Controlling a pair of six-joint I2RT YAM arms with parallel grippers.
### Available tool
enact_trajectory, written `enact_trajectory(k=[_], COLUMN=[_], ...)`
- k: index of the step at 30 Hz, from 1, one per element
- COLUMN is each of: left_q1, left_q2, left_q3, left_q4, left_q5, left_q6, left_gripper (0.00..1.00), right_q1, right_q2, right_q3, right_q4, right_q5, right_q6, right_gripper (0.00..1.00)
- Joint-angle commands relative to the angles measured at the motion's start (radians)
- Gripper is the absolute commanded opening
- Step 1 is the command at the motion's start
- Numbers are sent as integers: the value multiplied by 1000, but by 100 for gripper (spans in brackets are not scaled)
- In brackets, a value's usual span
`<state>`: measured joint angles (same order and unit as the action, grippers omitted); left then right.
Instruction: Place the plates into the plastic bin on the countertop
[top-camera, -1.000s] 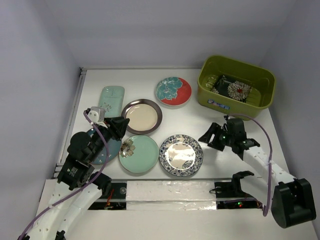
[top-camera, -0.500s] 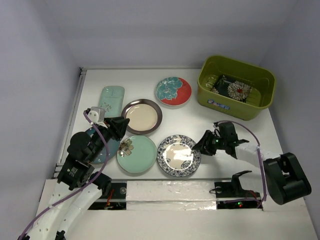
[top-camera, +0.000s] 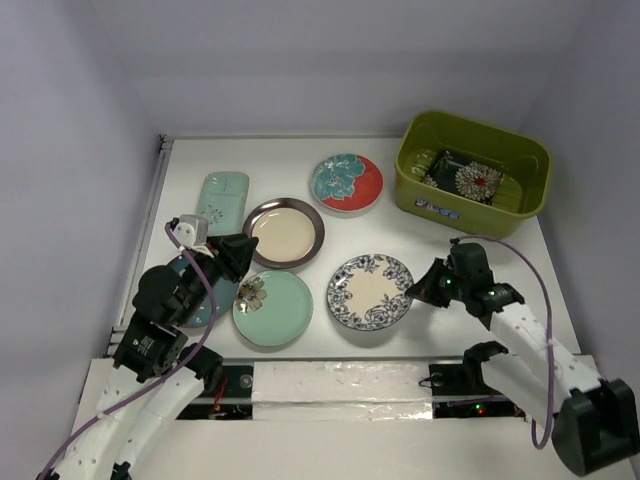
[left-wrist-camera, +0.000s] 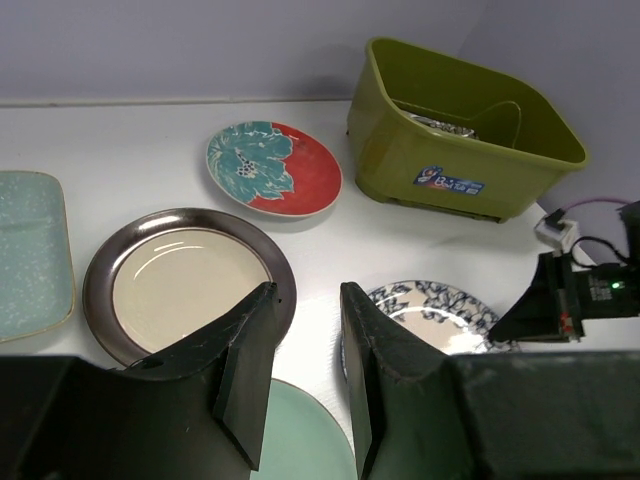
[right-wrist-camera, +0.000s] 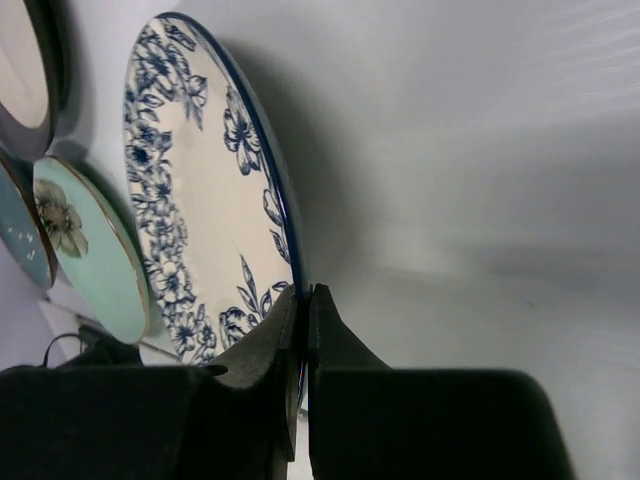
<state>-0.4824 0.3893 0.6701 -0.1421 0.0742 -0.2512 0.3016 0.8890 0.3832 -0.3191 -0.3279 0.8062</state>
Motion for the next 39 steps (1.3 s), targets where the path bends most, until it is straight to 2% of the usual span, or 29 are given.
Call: enact_trajectory(k=[1,4,7,11,13,17,19,24,30,39], left_q1=[-4,-4,-4,-4,-4,-4,-4,-4,-4,-4], left_q2=[-9,-10,-13,-15,-15,-27,-32,-33,-29,-26], left_q3=[43,43,42,42,42,42,40,40,42,42], left_q4=[33,33,33,33,29,22,21,19,18,18], left_q5=[6,6,7,9,9,1,-2,-4,-5,-5], left_q6=[7,7,6,6,6,4,3,3,3,3], left_gripper=[28,28,28,28,28,28,29,29,29,29], right_q1=[-1,-1,-1,-1,-56,-215,-313,-430,-570,-610], right_q2=[-128,-188,-188,-94,11,180,261,386,494,637], right_q3=[163,272,377,561,726,908,934,1006,1000,918], right_q4=[-190,-192,-79,83,86,112,155,155,199,213], right_q5=[95,95,72,122,150,139,113,124,81,128], right_q6=[-15,2,43,33,-28,-71,-55,-68,-44,-47], right_gripper=[0,0,0,0,0,0,0,0,0,0])
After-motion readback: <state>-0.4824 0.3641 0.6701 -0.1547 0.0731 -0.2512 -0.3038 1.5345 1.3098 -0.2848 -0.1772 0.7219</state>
